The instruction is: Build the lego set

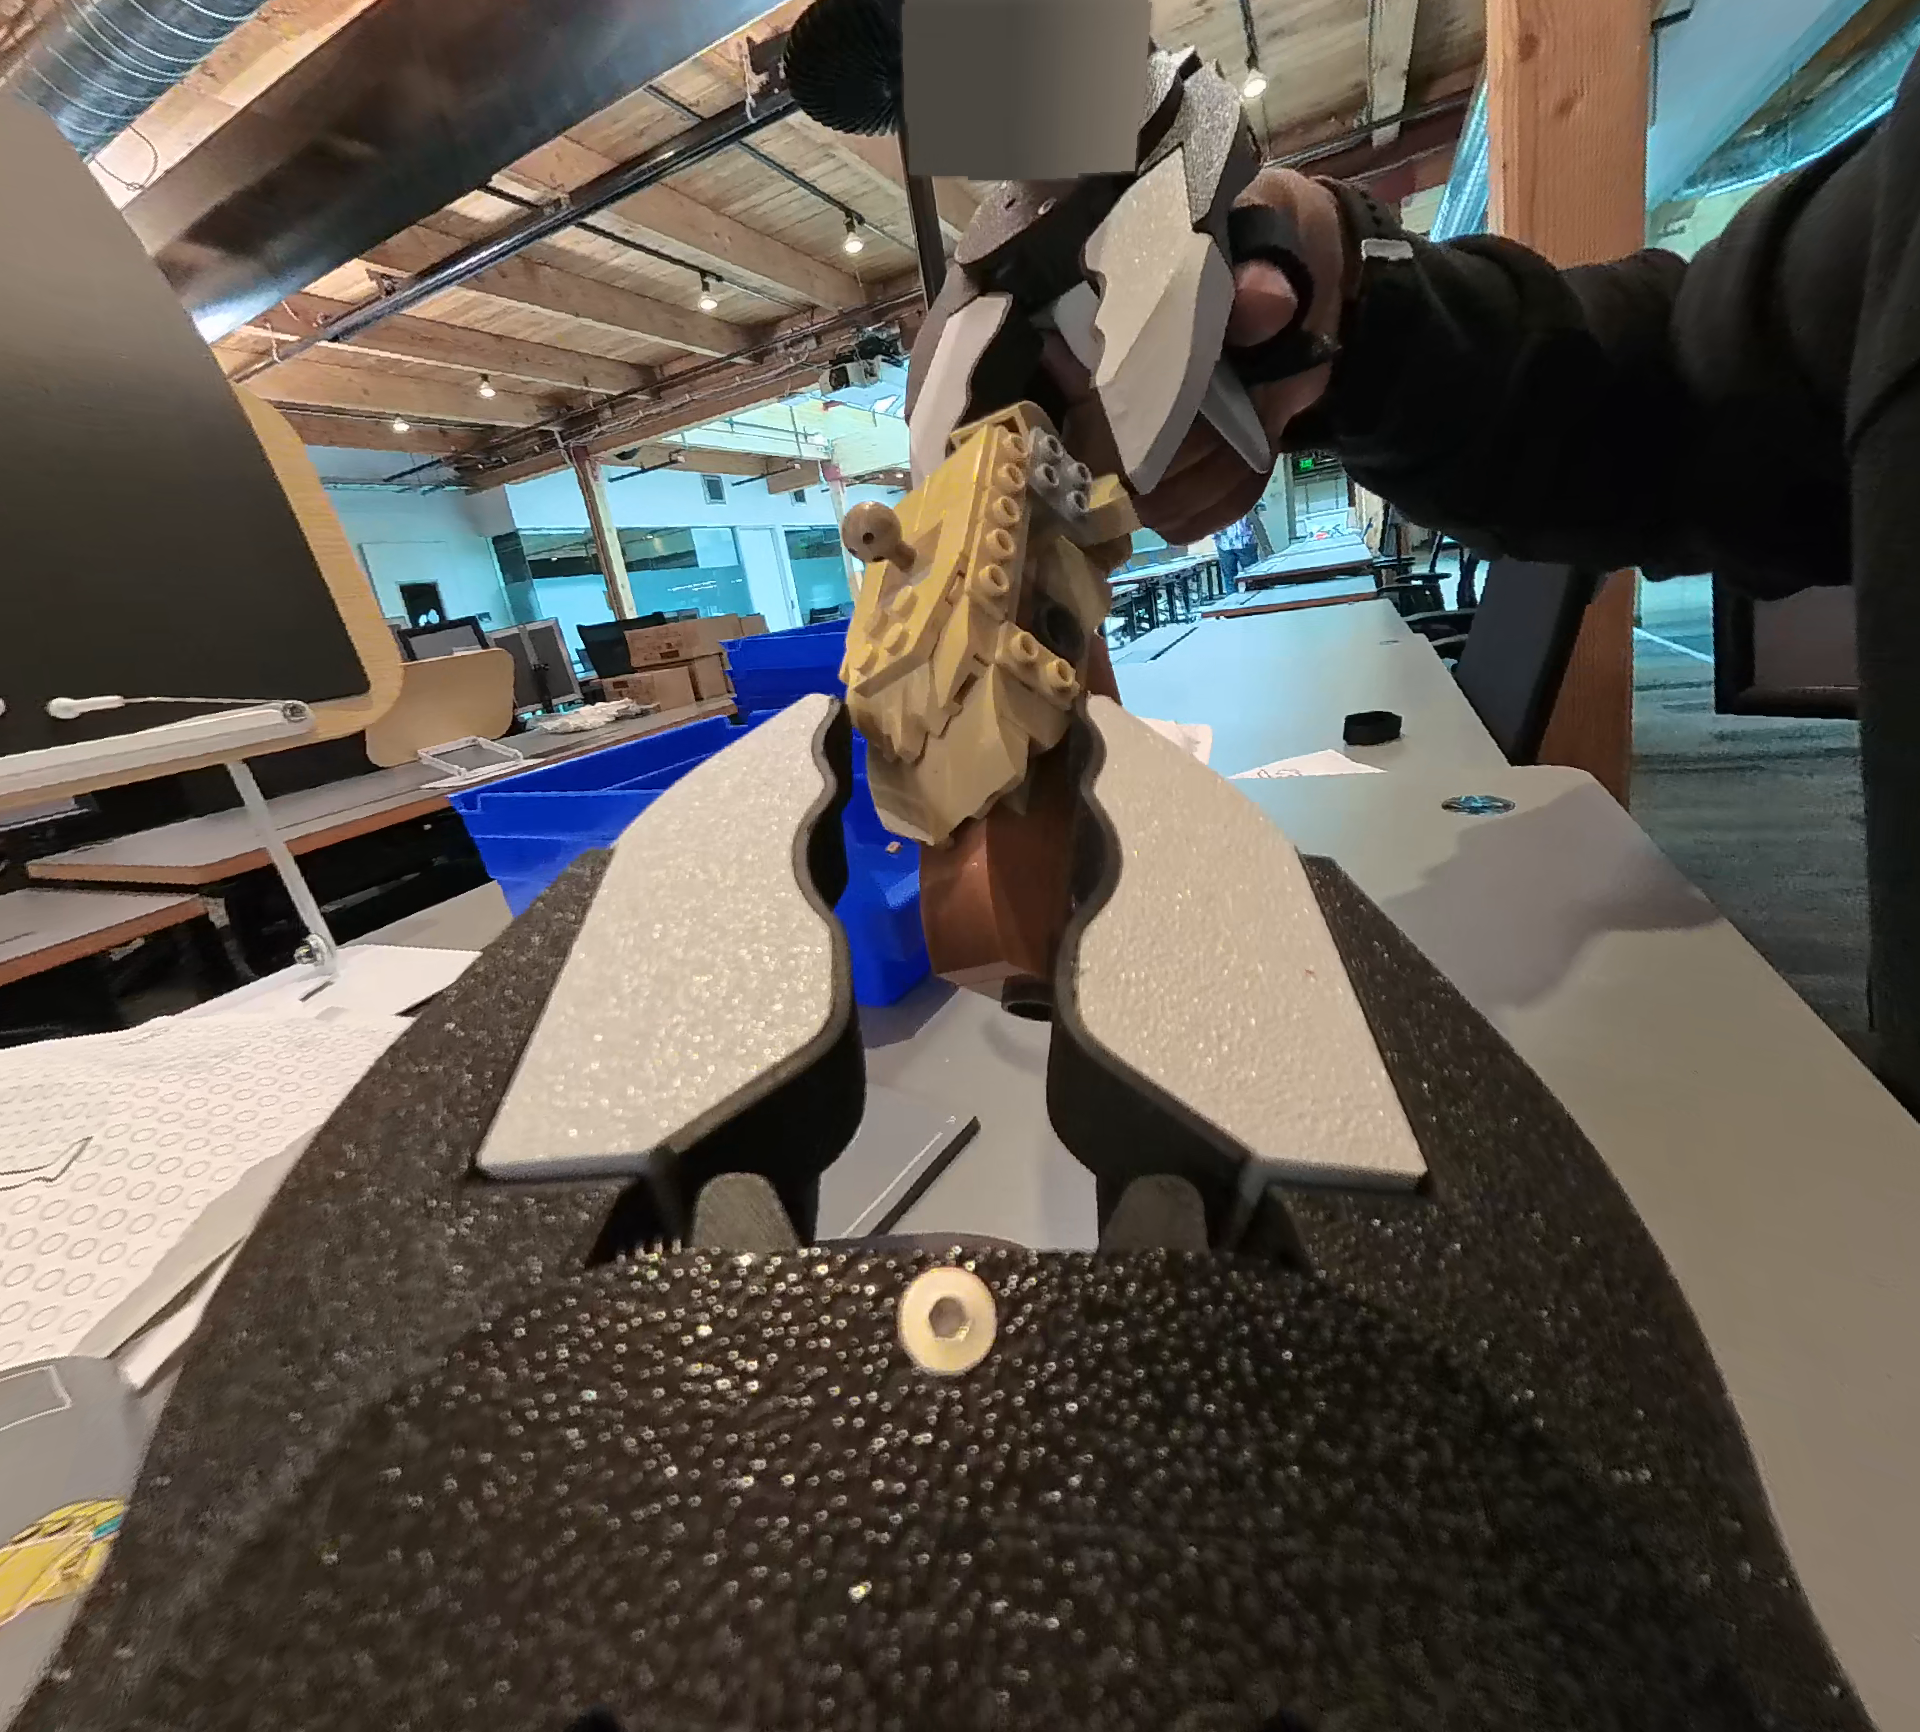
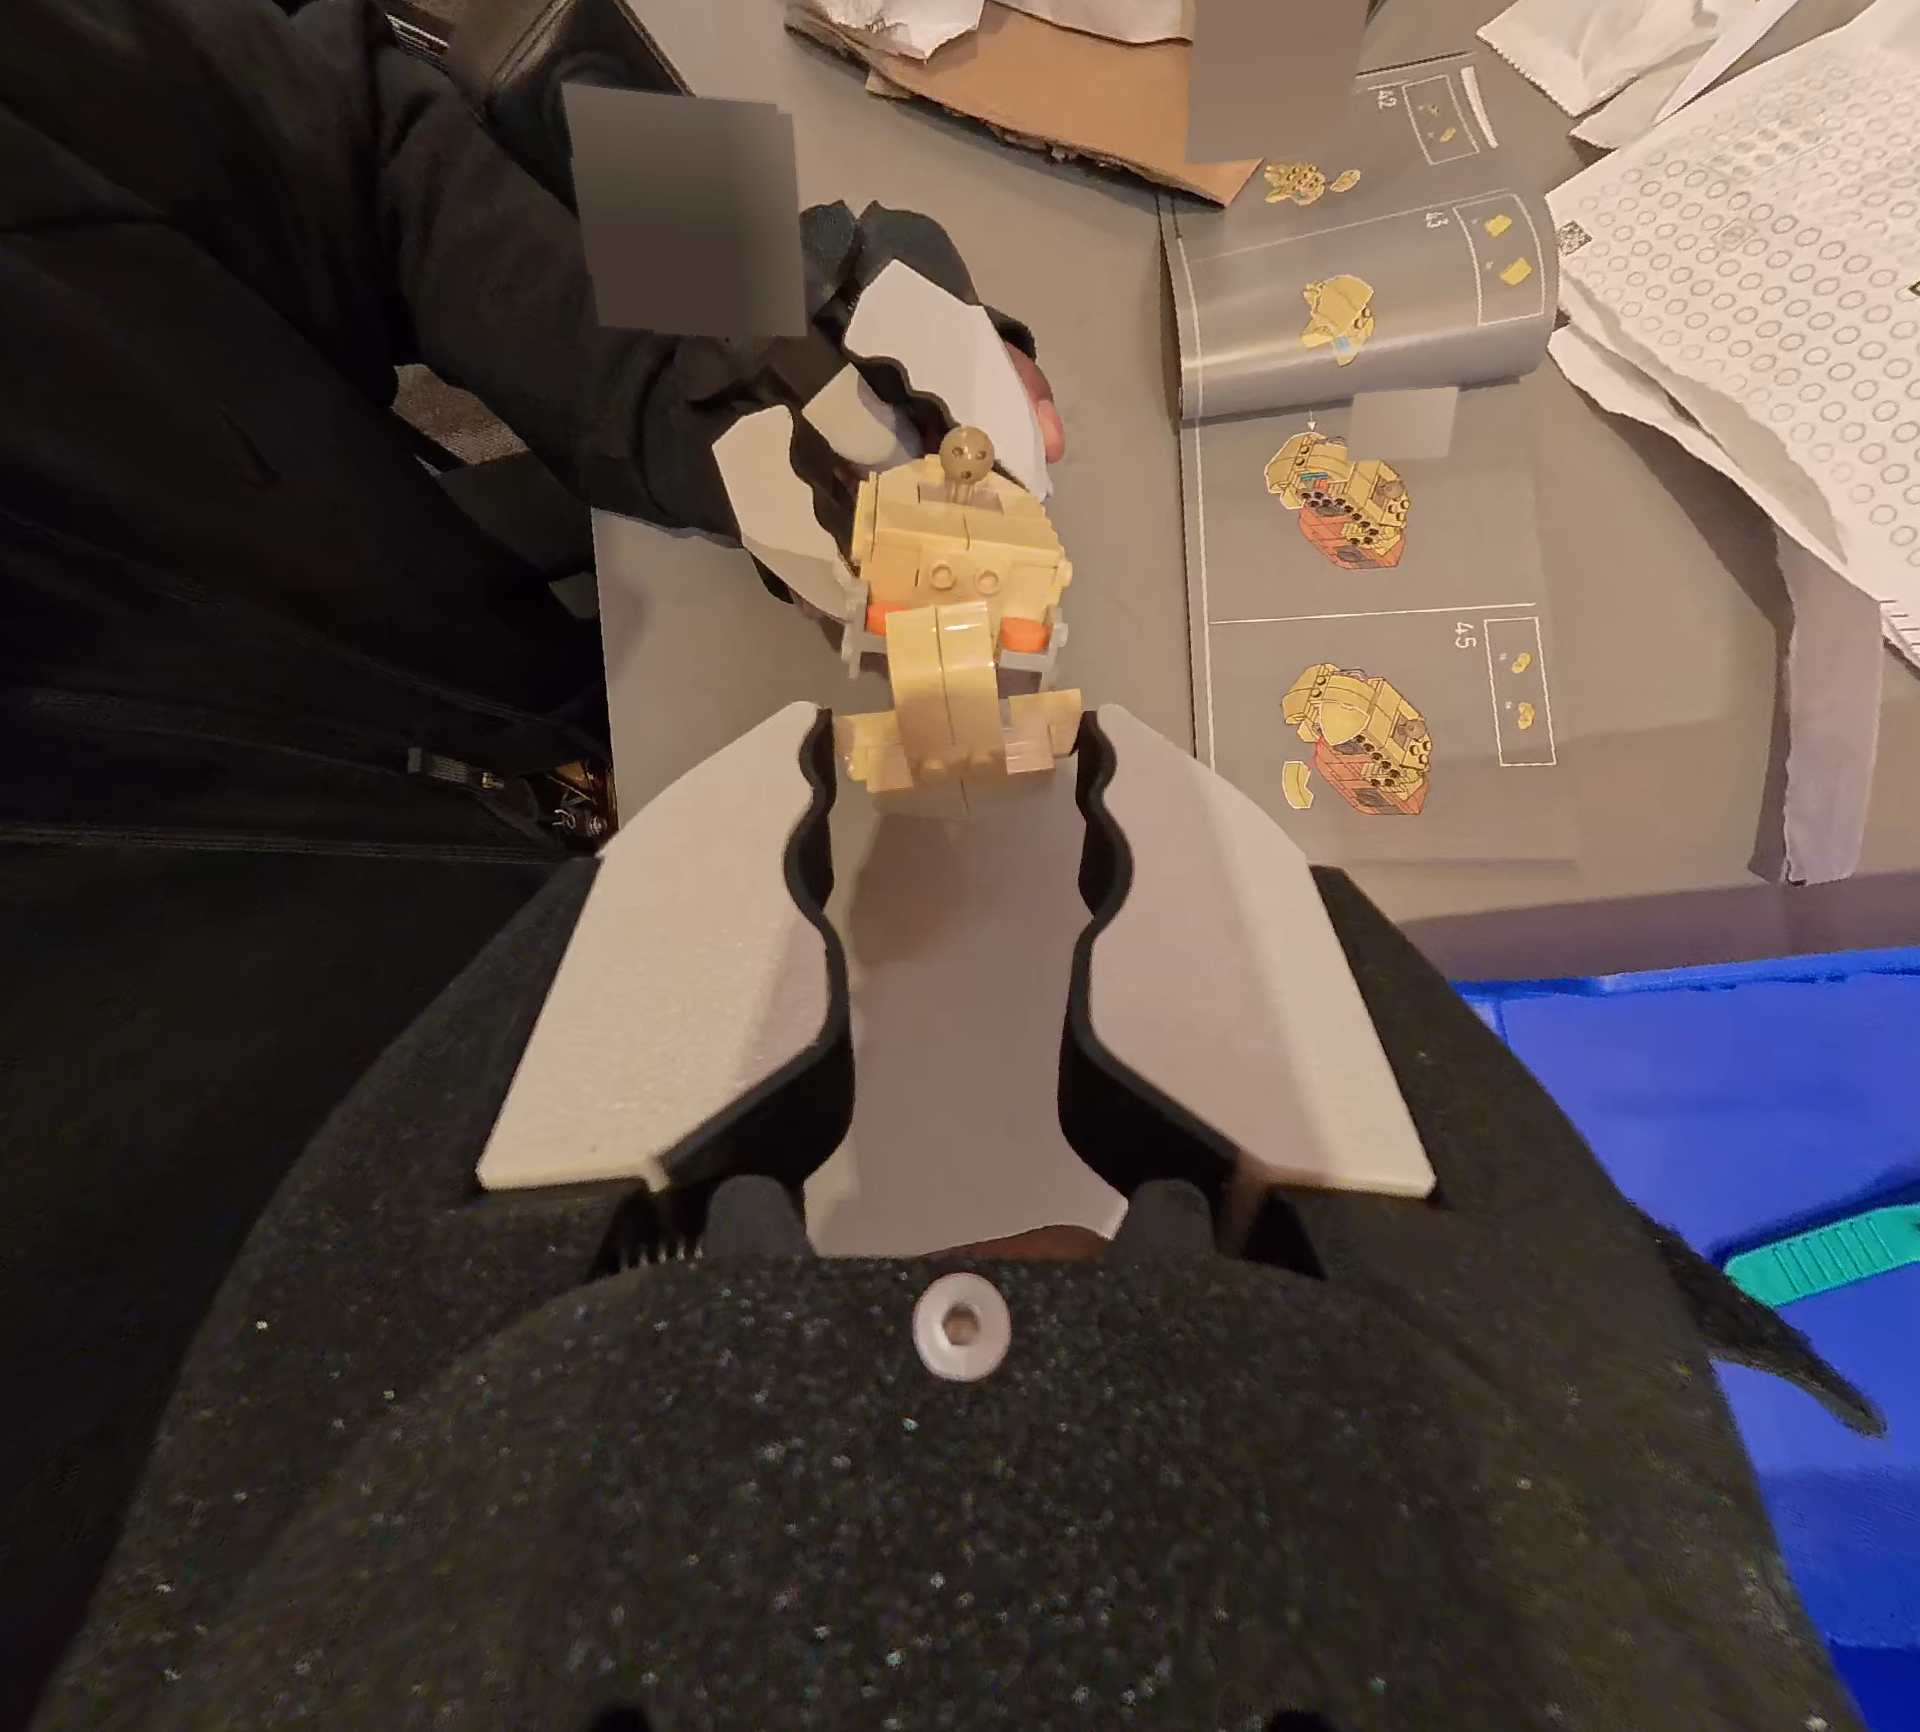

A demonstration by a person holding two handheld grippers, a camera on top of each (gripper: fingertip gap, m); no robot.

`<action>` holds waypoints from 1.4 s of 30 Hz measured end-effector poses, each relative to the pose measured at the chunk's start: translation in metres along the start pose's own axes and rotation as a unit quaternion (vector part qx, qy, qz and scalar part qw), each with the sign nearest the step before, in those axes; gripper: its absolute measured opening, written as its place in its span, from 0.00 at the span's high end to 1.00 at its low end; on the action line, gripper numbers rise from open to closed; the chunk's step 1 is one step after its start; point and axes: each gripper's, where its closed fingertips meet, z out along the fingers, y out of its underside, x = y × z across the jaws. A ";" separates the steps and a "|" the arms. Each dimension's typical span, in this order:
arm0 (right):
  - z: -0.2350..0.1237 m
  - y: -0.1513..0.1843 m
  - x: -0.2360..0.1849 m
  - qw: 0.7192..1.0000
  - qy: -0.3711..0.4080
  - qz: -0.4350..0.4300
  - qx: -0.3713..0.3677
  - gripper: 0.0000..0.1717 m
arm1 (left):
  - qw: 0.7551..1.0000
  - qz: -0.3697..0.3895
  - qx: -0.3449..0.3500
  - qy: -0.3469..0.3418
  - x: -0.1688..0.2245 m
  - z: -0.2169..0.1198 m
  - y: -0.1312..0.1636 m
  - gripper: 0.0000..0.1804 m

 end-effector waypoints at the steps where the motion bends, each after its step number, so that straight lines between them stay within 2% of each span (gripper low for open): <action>1: 0.001 0.000 0.001 1.000 0.002 0.001 -0.001 0.74 | 1.000 0.001 0.000 -0.002 -0.001 0.000 0.000 0.79; 10: 0.004 0.001 0.001 1.000 0.018 0.017 -0.016 0.74 | 0.999 0.033 -0.007 -0.012 -0.001 -0.001 0.000 0.78; 16: 0.004 -0.004 0.001 0.999 0.021 0.035 -0.029 0.74 | 1.000 0.015 0.003 -0.014 -0.003 -0.002 -0.002 0.79; 26: 0.008 -0.028 0.010 0.992 0.045 0.085 -0.076 0.74 | 0.991 -0.115 0.053 -0.035 -0.019 -0.007 -0.007 0.78; 36: 0.023 -0.049 0.013 0.979 0.074 0.137 -0.131 0.72 | 0.960 -0.247 0.123 -0.040 -0.032 -0.016 -0.017 0.78; 38: 0.030 -0.047 0.012 0.976 0.078 0.146 -0.139 0.77 | 0.955 -0.266 0.131 -0.030 -0.029 -0.016 -0.018 0.78; 42: 0.037 -0.048 0.013 0.976 0.069 0.169 -0.121 0.80 | 0.950 -0.284 0.126 -0.032 -0.031 -0.018 -0.016 0.78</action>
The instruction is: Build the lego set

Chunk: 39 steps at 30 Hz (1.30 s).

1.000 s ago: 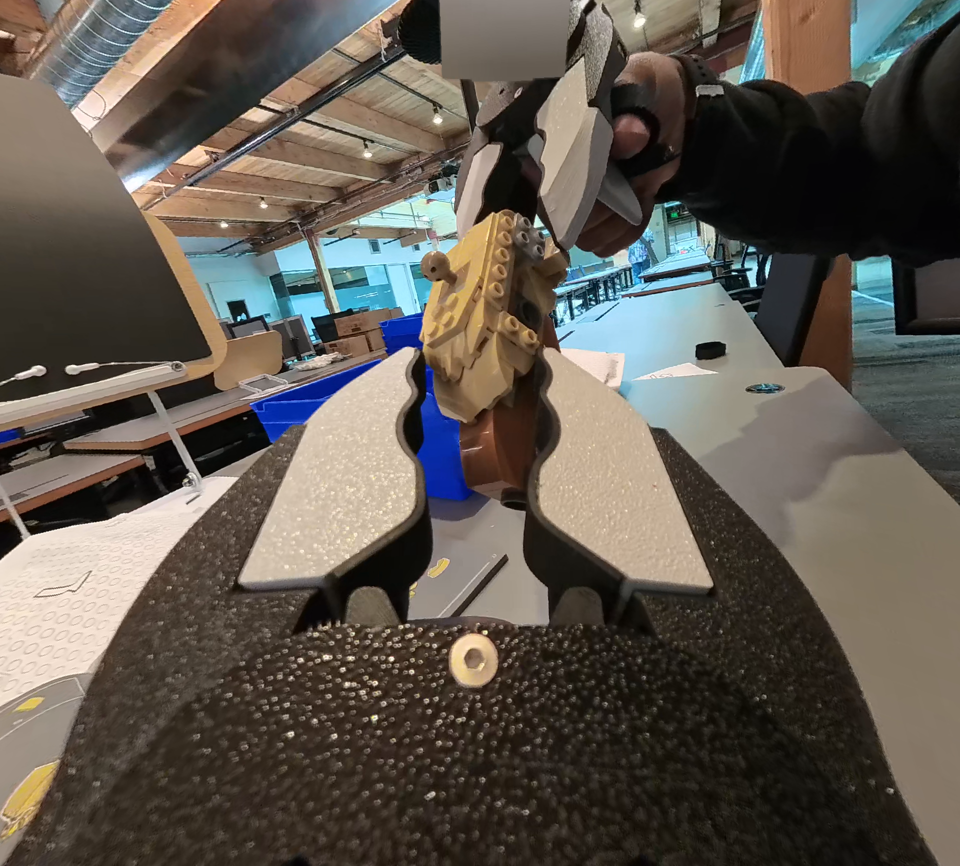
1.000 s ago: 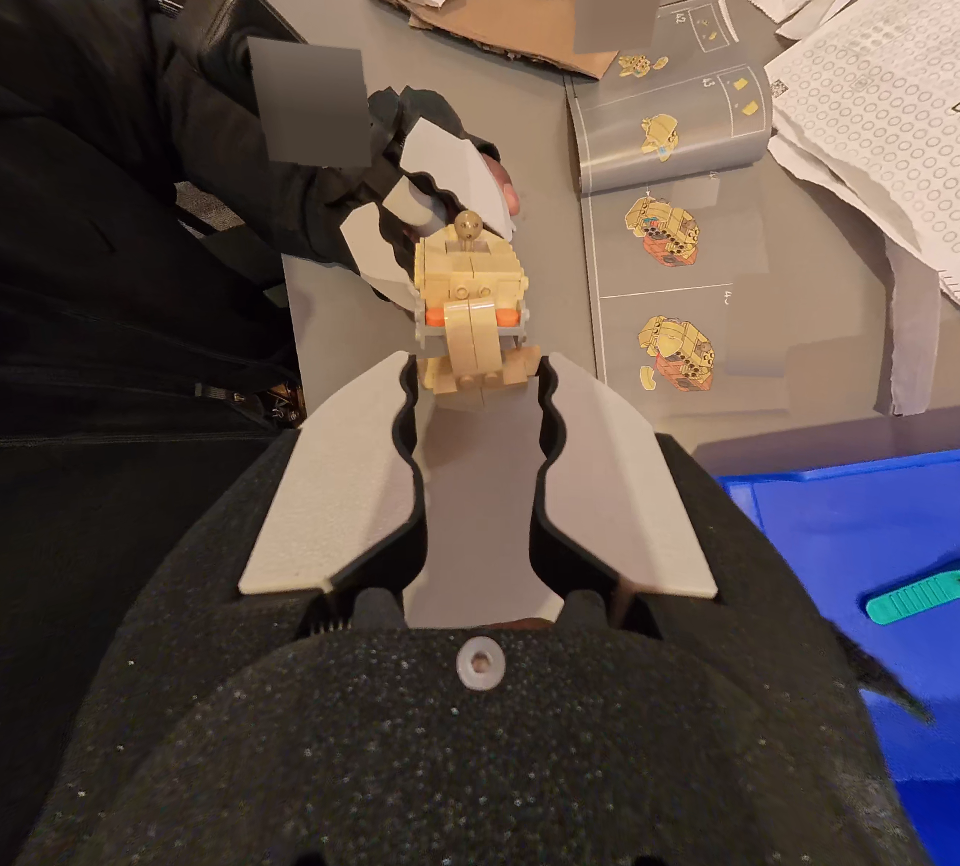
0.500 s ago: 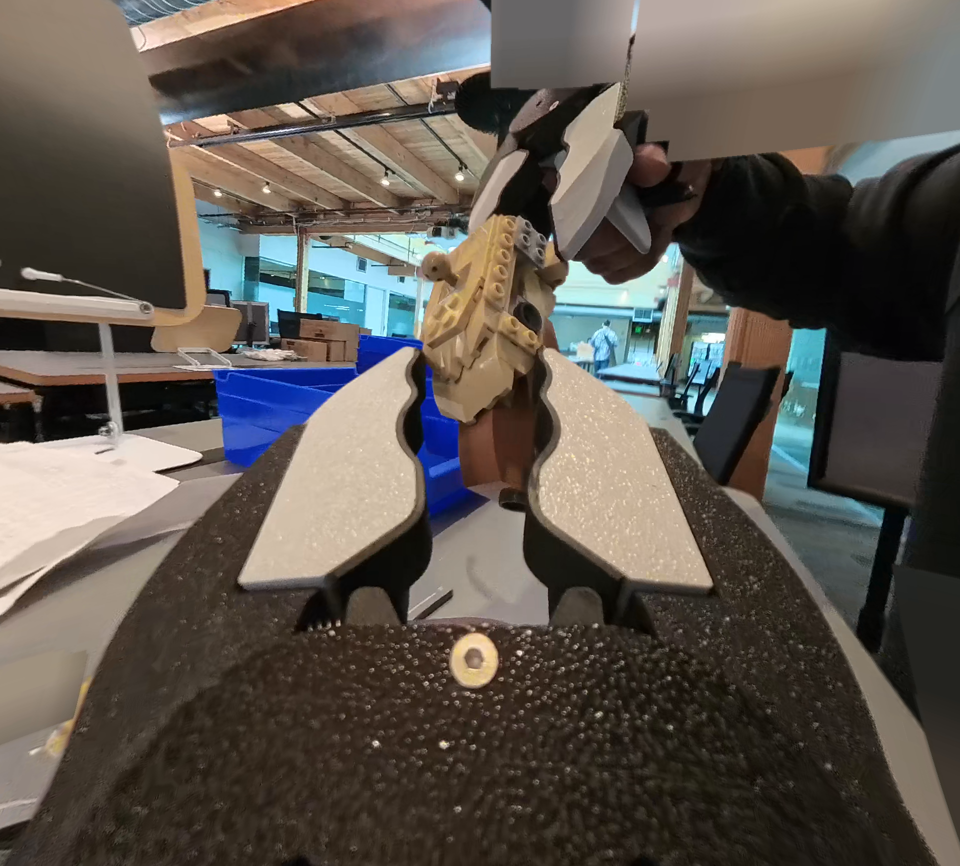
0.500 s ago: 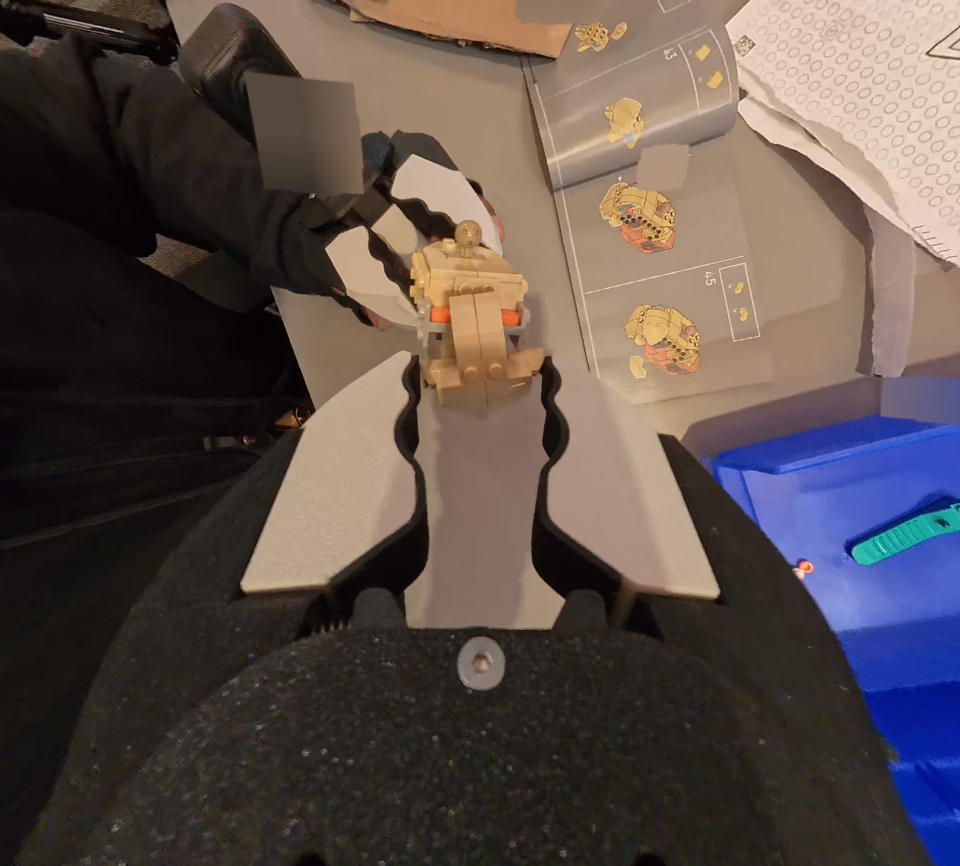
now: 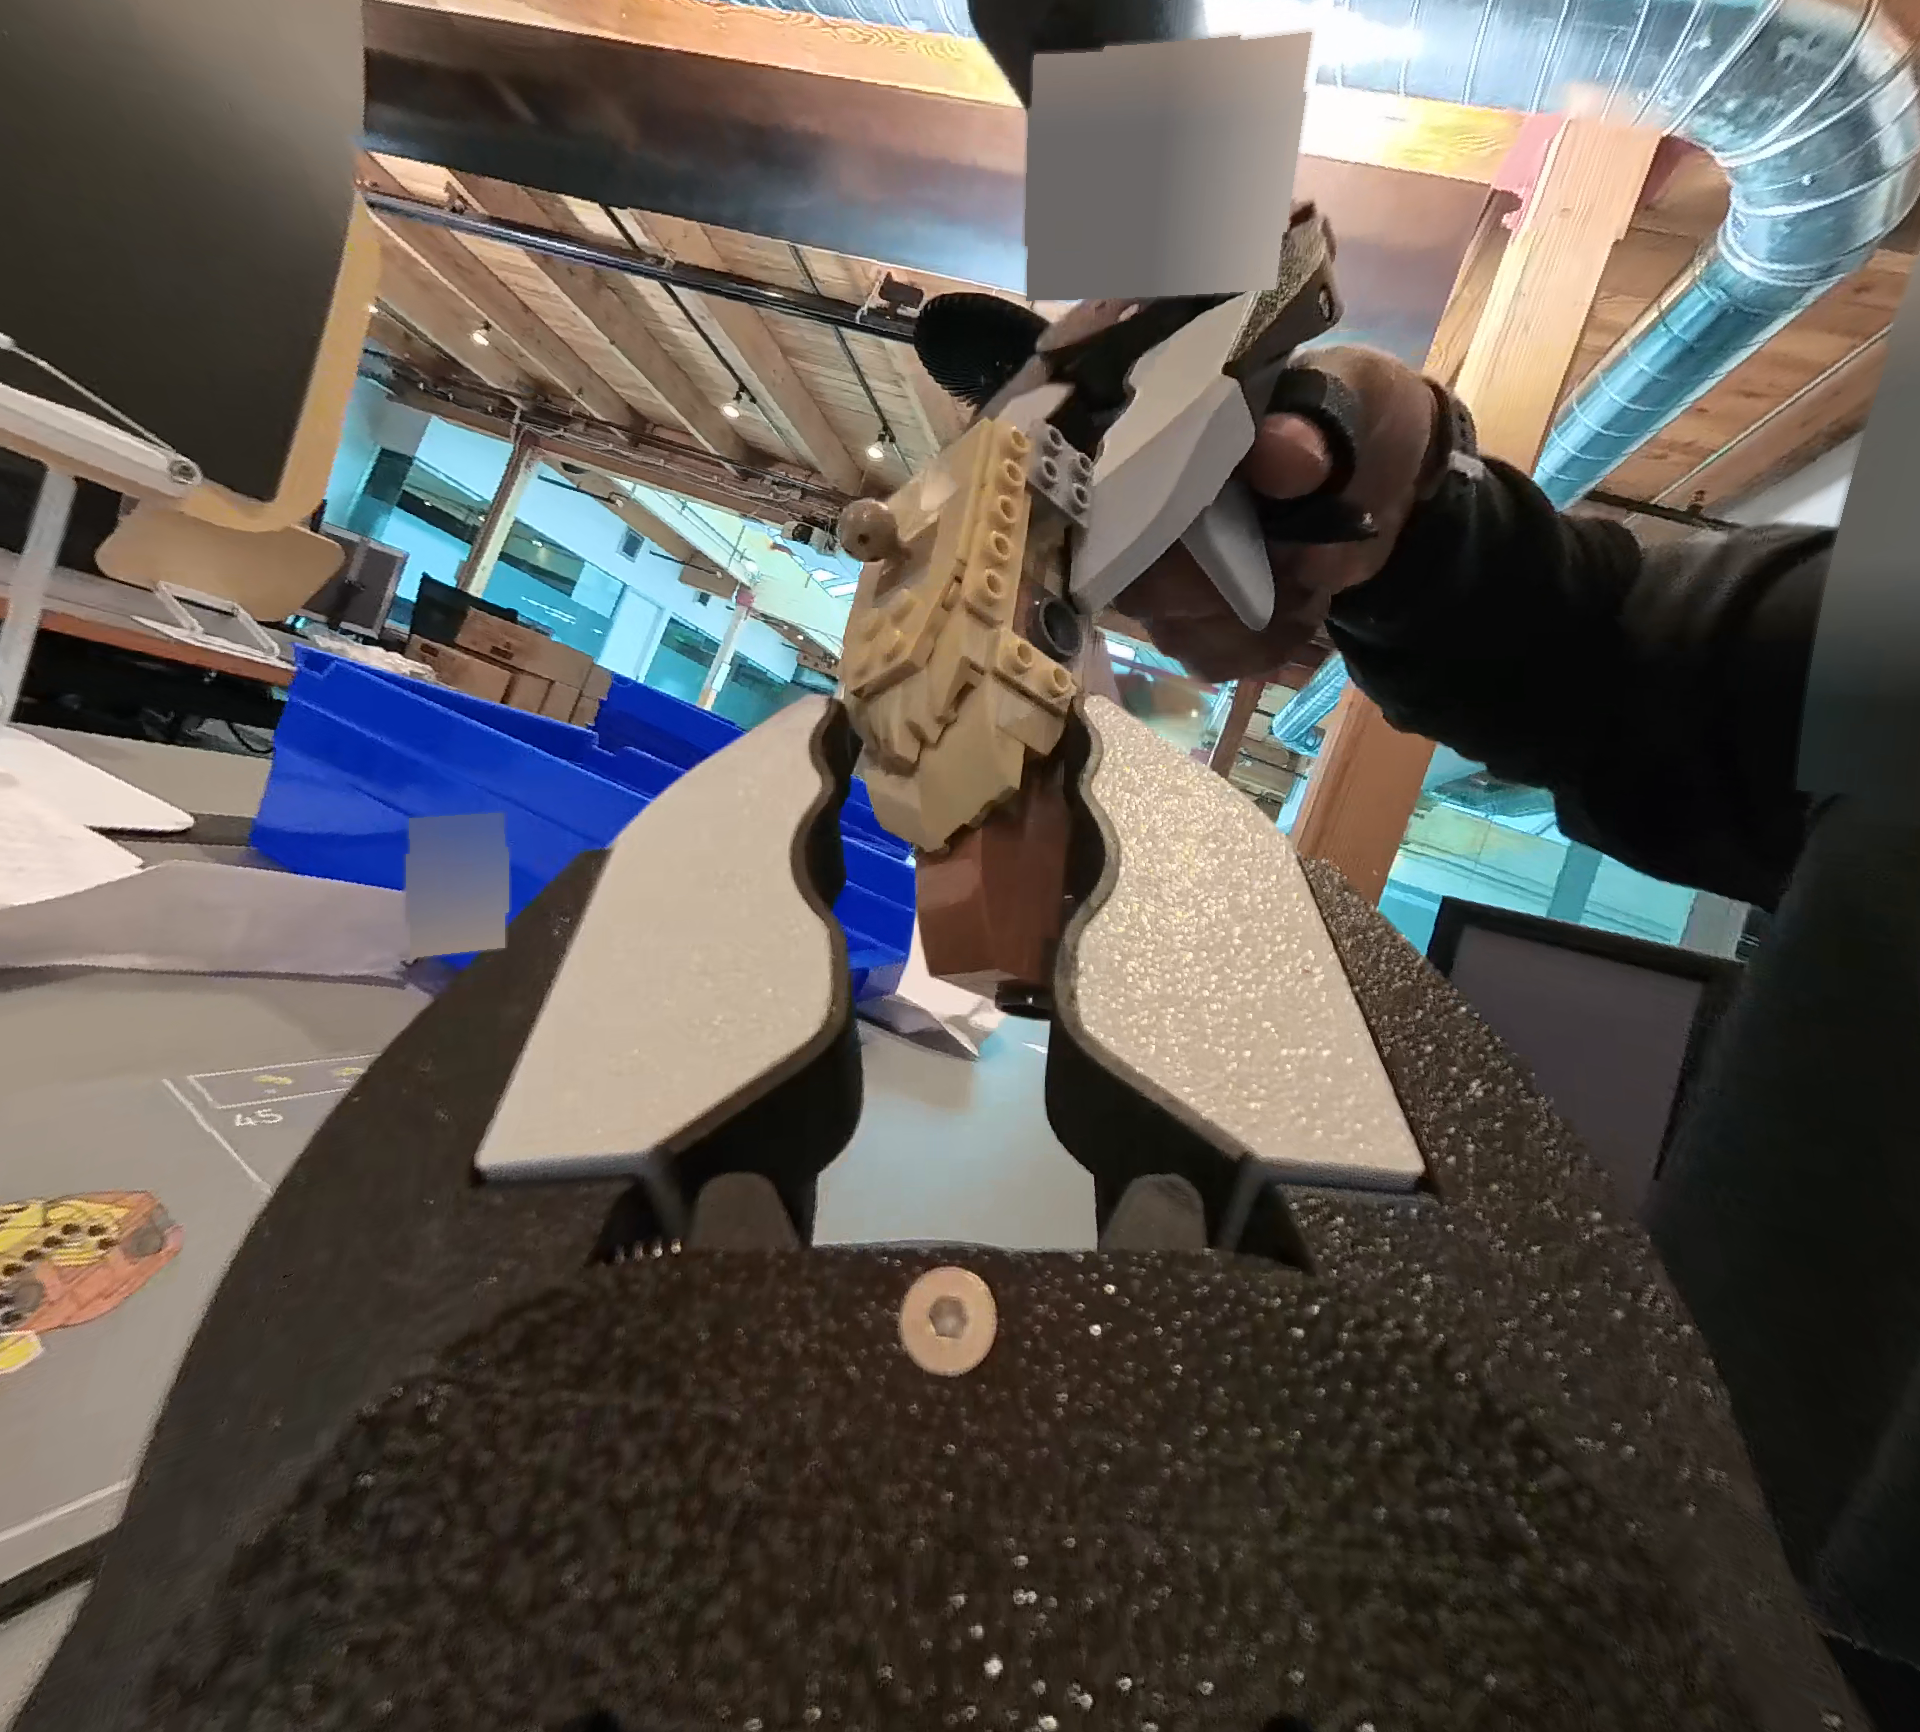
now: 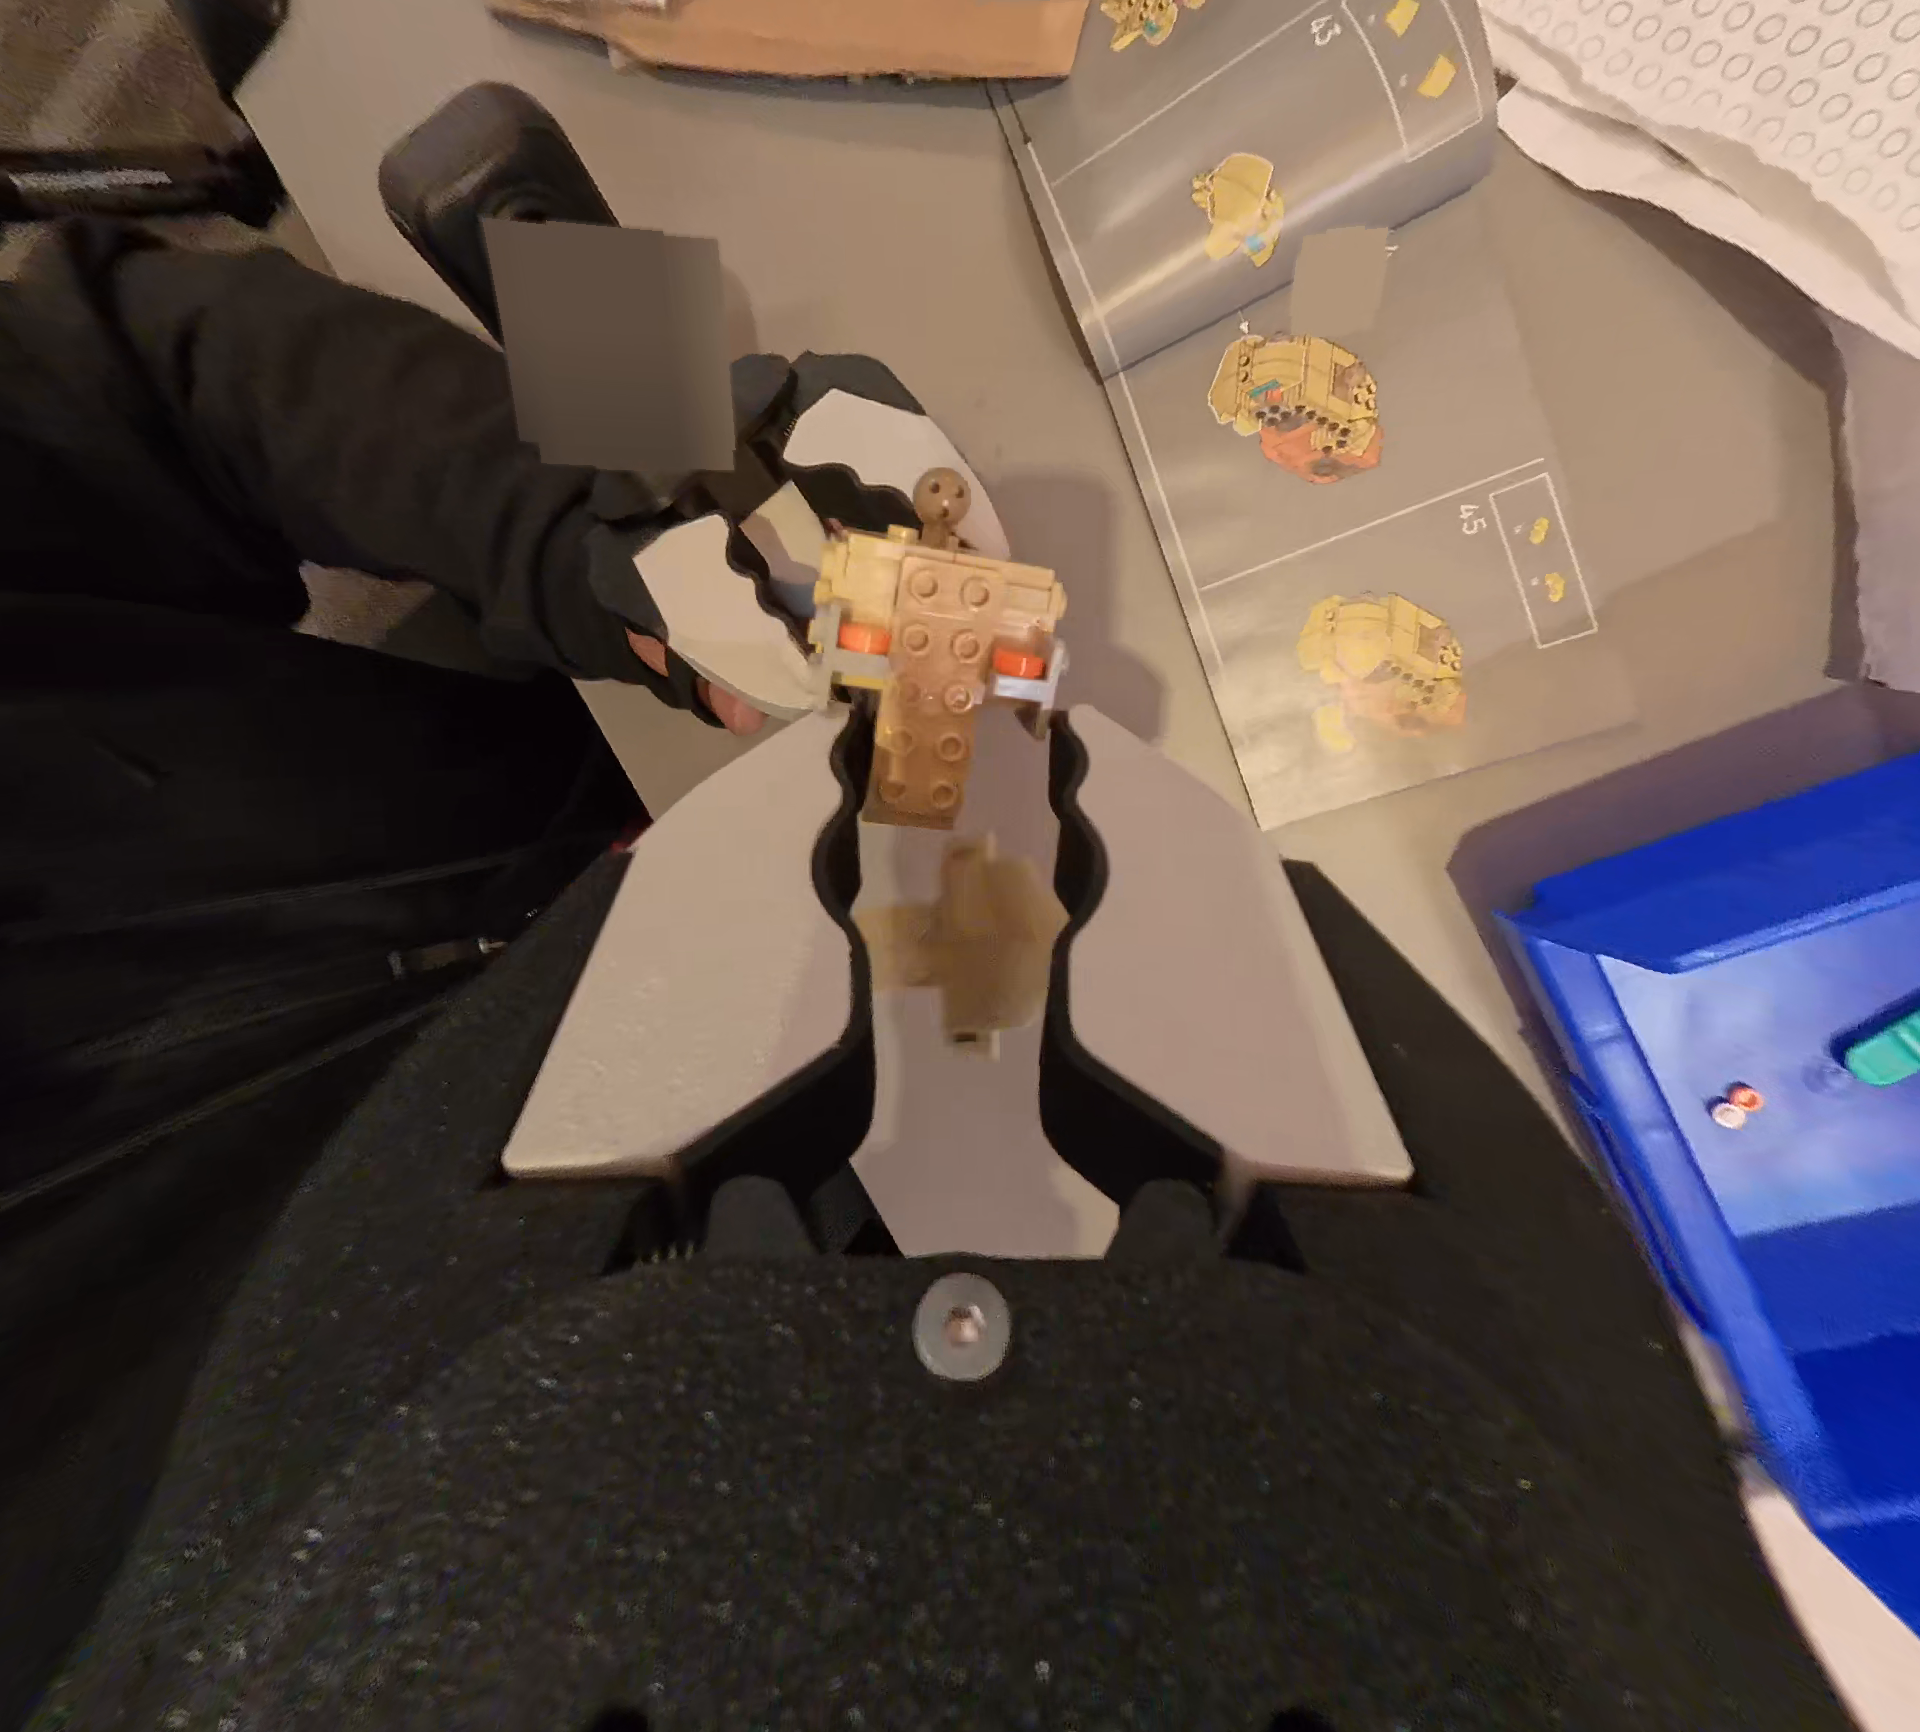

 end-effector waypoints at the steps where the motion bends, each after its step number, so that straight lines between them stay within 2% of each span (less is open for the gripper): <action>1: 0.001 0.000 0.001 1.000 -0.006 0.007 0.008 0.80 | 1.000 -0.001 -0.003 -0.002 -0.002 -0.001 -0.001 0.78; 5: 0.008 0.000 0.008 0.996 -0.045 0.034 0.065 0.80 | 1.000 0.002 -0.025 -0.019 -0.009 -0.003 0.001 0.79; 7: 0.013 0.005 0.014 0.991 -0.064 0.041 0.112 0.81 | 0.998 0.029 -0.046 -0.037 -0.014 -0.004 0.002 0.78; 10: 0.021 0.020 0.029 0.983 -0.050 0.009 0.175 0.81 | 0.995 0.056 -0.052 -0.057 -0.020 -0.006 0.000 0.78; 12: 0.023 0.027 0.033 0.962 -0.060 -0.024 0.264 0.85 | 0.994 0.063 -0.057 -0.063 -0.023 -0.006 0.001 0.78; 13: 0.027 0.034 0.040 0.952 -0.057 -0.011 0.300 0.96 | 0.995 0.065 -0.055 -0.061 -0.022 -0.006 0.000 0.78; 15: 0.035 0.048 0.053 0.926 -0.065 0.011 0.371 0.98 | 0.994 0.066 -0.054 -0.062 -0.024 -0.006 -0.001 0.78; 18: 0.031 0.061 0.063 0.869 -0.109 0.039 0.481 0.98 | 0.994 0.072 -0.061 -0.058 -0.023 -0.005 0.003 0.78; 21: 0.022 0.069 0.081 0.827 -0.121 0.081 0.543 0.97 | 0.991 0.100 -0.079 -0.049 -0.016 -0.002 0.010 0.78; 23: 0.010 0.070 0.083 0.817 -0.127 0.077 0.556 0.97 | 0.988 0.120 -0.090 -0.045 -0.012 0.000 0.015 0.78; 27: 0.008 0.072 0.085 0.837 -0.091 0.052 0.536 0.96 | 0.977 0.163 -0.133 -0.031 -0.005 0.002 0.027 0.78; 31: 0.009 0.093 0.099 0.873 -0.036 0.056 0.484 0.94 | 0.951 0.225 -0.212 -0.025 -0.003 0.000 0.046 0.78; 36: 0.013 0.171 0.094 0.940 0.021 0.051 0.338 0.87 | 0.905 0.263 -0.335 -0.008 -0.003 -0.014 0.076 0.78; 39: 0.009 0.226 0.065 0.961 0.050 0.018 0.271 0.85 | 0.887 0.261 -0.381 0.005 -0.001 -0.023 0.087 0.78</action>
